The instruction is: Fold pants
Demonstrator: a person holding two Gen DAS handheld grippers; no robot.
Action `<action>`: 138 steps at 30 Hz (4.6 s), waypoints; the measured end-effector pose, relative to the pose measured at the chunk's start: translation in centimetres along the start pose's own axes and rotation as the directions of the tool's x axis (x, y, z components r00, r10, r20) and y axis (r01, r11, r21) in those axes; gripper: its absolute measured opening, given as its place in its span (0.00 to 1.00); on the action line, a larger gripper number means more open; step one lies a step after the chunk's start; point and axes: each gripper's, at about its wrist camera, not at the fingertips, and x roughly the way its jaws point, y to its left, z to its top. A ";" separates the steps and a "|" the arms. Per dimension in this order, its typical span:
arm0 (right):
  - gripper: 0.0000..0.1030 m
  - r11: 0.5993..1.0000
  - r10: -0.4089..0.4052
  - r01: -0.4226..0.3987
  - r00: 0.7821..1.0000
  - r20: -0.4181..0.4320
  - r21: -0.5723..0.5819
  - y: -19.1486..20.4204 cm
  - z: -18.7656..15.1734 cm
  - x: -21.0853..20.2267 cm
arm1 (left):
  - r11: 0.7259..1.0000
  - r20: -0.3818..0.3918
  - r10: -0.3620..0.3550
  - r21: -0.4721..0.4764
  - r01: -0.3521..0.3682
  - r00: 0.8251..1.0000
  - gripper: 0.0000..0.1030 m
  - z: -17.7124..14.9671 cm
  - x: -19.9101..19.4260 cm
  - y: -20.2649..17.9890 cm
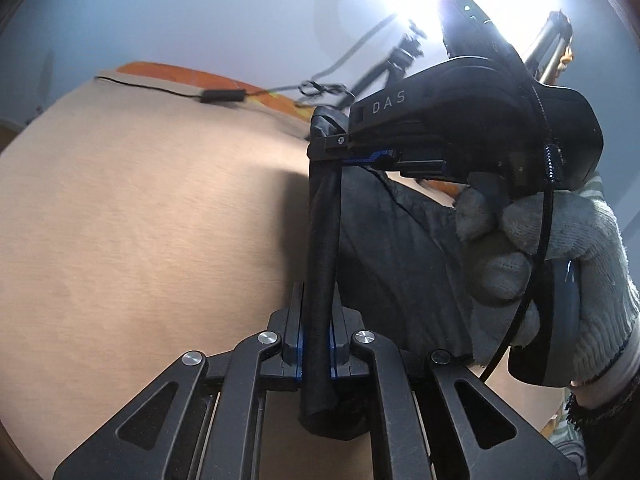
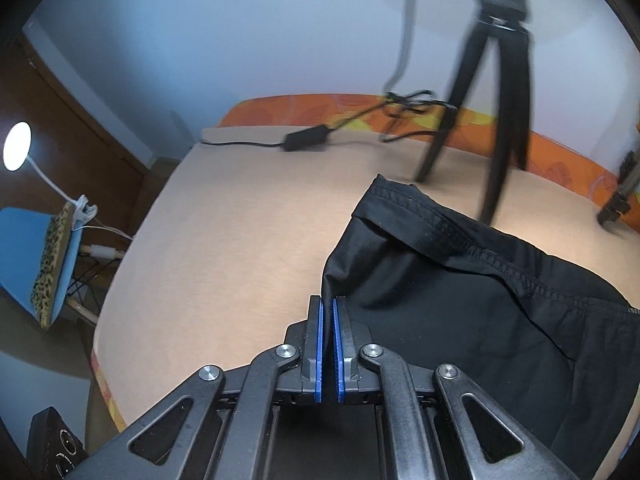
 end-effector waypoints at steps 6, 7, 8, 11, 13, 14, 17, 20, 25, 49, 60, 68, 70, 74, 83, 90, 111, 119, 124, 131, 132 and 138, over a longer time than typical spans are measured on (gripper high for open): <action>0.02 0.996 0.068 -0.067 0.998 0.010 -0.054 5.1 0.6 1.5 | 0.998 0.066 0.065 -0.008 -0.065 0.996 0.06 -0.6 -4.5 2.6; 0.02 0.995 0.077 -0.076 0.997 0.014 -0.063 5.8 0.6 1.5 | 0.998 0.073 0.069 -0.009 -0.068 0.995 0.06 -0.6 -4.9 2.7; 0.02 0.994 0.085 -0.084 0.996 0.017 -0.069 6.3 0.6 1.7 | 0.998 0.081 0.064 -0.009 -0.063 0.995 0.06 -0.6 -5.5 2.7; 0.02 0.993 0.105 -0.103 0.994 0.026 -0.065 6.4 0.5 1.2 | 0.998 0.098 0.052 0.016 -0.054 0.994 0.06 -0.7 -6.2 1.4; 0.02 0.991 0.131 -0.129 0.991 0.038 -0.047 5.5 0.6 0.2 | 0.998 0.106 0.040 0.047 -0.045 0.994 0.06 -0.5 -6.0 0.4; 0.02 0.990 0.137 -0.135 0.990 0.043 -0.043 5.1 0.6 -0.2 | 0.997 0.108 0.028 0.063 -0.035 0.994 0.06 -0.5 -6.1 -0.3; 0.02 0.987 0.160 -0.158 0.985 0.071 -0.027 3.3 0.5 -2.4 | 0.994 0.112 -0.019 0.107 0.007 0.993 0.06 -0.4 -6.2 -2.8; 0.01 0.985 0.174 -0.175 0.979 0.104 -0.001 1.3 0.2 -4.5 | 0.989 0.109 -0.071 0.137 0.055 0.992 0.06 -0.1 -5.9 -5.5; 0.01 0.984 0.168 -0.176 0.972 0.165 0.029 -2.7 -0.7 -8.3 | 0.972 0.087 -0.133 0.205 0.113 0.987 0.06 -0.1 -4.7 -9.8; 0.01 0.956 0.071 -0.119 0.981 0.181 0.269 -21.7 -6.1 -7.7 | 0.877 -0.106 -0.128 0.453 0.163 0.986 0.41 -4.4 3.1 -19.0; 0.01 0.945 0.041 -0.095 0.984 0.173 0.313 -23.9 -7.7 -7.3 | 0.916 -0.013 0.090 0.394 -0.077 0.996 0.41 -1.3 6.1 -11.5; 0.22 0.978 -0.124 0.078 0.962 0.241 0.192 -21.9 -6.9 -9.7 | 0.897 -0.044 0.142 0.428 -0.110 0.989 0.41 -1.4 8.2 -11.3; 0.23 0.991 -0.080 0.045 0.952 0.295 0.124 -20.6 -6.1 -10.7 | 0.902 -0.049 0.140 0.418 -0.107 0.989 0.41 -1.4 8.2 -11.3; 0.28 0.999 -0.012 0.001 0.958 0.286 0.039 -18.7 -3.9 -9.2 | 0.904 -0.055 0.142 0.415 -0.107 0.988 0.41 -1.5 8.6 -11.1; 0.27 0.989 -0.127 0.111 0.977 0.174 0.098 -20.9 -0.6 -2.6 | 0.907 -0.103 0.139 0.413 -0.085 0.985 0.47 -1.5 10.0 -9.8; 0.39 0.975 -0.097 0.058 0.979 0.178 0.213 -23.8 -1.7 -3.2 | 0.958 -0.126 0.095 0.282 -0.056 0.987 0.51 0.8 9.8 -7.7; 0.67 0.964 0.186 -0.199 0.979 0.089 0.175 -25.8 -11.1 -6.5 | 0.995 -0.189 -0.019 0.089 0.036 0.982 0.50 2.9 13.0 -7.0; 0.66 0.960 0.227 -0.243 0.966 0.123 0.138 -25.8 -10.9 -5.9 | 0.994 -0.174 -0.042 0.089 0.059 0.984 0.50 3.1 13.6 -6.8; 0.52 0.953 0.281 -0.290 0.954 0.106 0.088 -24.9 -10.6 -5.0 | 0.992 -0.163 -0.067 0.092 0.083 0.984 0.47 3.2 14.0 -6.8; 0.49 0.934 0.334 -0.346 0.935 0.121 0.093 -23.2 -10.2 -3.7 | 0.992 -0.149 -0.066 0.097 0.081 0.987 0.34 3.3 14.6 -7.5; 0.40 0.937 0.323 -0.335 0.939 0.119 0.096 -22.9 -10.1 -3.5 | 0.993 -0.146 -0.058 0.095 0.073 0.988 0.30 3.3 14.6 -7.5; 0.23 0.966 0.234 -0.246 0.962 0.139 0.074 -21.3 -10.4 -4.5 | 0.983 -0.094 -0.008 0.183 0.025 0.996 0.12 3.2 13.5 -9.3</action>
